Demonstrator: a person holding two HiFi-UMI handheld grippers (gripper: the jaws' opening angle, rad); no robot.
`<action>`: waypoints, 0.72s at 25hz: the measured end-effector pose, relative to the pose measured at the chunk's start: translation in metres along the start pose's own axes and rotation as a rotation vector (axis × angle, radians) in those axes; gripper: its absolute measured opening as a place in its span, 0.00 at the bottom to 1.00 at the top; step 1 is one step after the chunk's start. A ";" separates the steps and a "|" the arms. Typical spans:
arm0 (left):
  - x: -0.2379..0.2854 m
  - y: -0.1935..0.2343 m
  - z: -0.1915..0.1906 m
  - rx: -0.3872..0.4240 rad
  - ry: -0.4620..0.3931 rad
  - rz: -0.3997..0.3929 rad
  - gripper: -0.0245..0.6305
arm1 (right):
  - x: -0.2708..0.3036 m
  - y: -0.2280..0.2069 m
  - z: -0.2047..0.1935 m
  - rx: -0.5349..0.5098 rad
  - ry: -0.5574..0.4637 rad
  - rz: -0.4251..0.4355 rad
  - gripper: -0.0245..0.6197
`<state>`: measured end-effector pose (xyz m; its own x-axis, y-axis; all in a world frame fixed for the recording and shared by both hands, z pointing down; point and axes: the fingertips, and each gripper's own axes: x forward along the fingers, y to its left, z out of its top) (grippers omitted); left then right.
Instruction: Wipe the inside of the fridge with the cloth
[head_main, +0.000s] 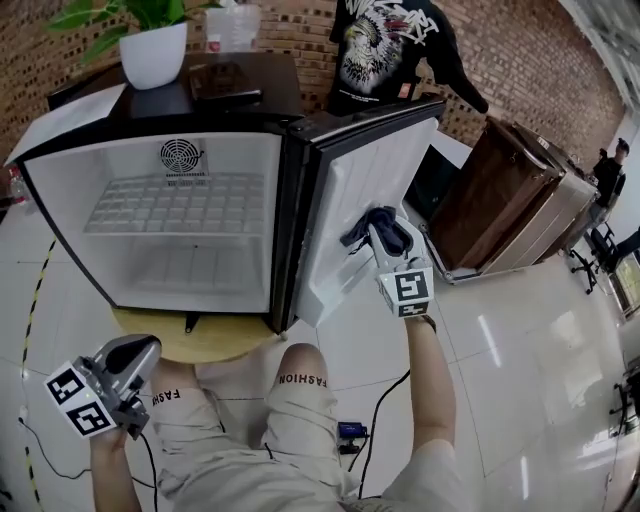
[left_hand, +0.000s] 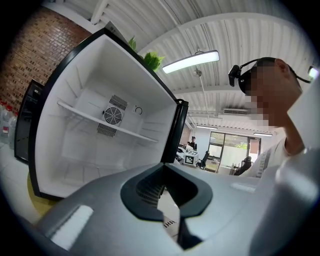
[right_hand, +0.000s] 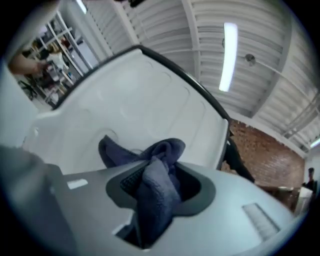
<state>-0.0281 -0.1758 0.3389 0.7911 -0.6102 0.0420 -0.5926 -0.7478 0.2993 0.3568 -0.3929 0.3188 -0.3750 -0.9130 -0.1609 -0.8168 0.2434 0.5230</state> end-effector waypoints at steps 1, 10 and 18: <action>-0.002 0.002 0.001 0.000 -0.003 0.004 0.04 | 0.012 -0.015 -0.013 -0.003 0.044 -0.046 0.24; -0.008 -0.002 0.010 -0.004 -0.017 0.000 0.04 | 0.024 -0.049 -0.032 -0.125 0.137 -0.101 0.23; -0.005 -0.005 0.008 0.001 -0.014 -0.019 0.04 | 0.001 -0.061 -0.020 0.132 0.101 -0.027 0.24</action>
<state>-0.0299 -0.1713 0.3294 0.7999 -0.5997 0.0233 -0.5781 -0.7594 0.2986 0.4151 -0.4157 0.3032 -0.3117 -0.9464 -0.0845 -0.8787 0.2533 0.4046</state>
